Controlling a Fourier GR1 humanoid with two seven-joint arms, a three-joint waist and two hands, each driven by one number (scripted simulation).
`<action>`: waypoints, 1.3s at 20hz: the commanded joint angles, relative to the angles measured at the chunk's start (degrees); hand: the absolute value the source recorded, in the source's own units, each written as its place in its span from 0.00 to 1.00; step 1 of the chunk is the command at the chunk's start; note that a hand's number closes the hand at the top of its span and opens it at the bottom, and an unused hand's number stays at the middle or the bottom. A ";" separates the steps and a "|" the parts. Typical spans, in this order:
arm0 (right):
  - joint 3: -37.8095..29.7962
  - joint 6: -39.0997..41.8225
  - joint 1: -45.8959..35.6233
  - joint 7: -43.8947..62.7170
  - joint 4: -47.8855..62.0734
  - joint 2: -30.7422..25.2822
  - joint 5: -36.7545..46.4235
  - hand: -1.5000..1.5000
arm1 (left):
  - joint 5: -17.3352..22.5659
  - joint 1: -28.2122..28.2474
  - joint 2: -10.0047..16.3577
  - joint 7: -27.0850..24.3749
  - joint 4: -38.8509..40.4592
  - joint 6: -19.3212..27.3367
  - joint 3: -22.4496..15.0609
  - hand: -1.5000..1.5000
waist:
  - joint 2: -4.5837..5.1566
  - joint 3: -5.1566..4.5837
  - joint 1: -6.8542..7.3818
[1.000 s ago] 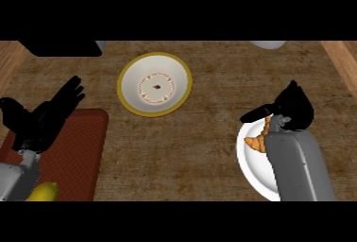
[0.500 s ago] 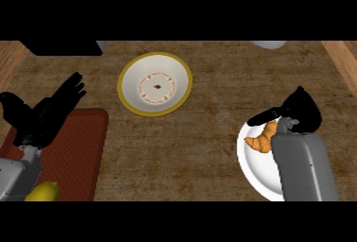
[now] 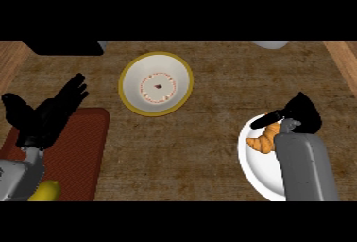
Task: Pick the croissant from the plate and place it in the bowl
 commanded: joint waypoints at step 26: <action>-1.94 -11.42 6.35 -5.82 12.39 -2.48 0.42 1.00 | -7.49 2.96 -5.93 0.33 -1.26 -5.50 6.12 0.50 | 0.00 0.01 -0.17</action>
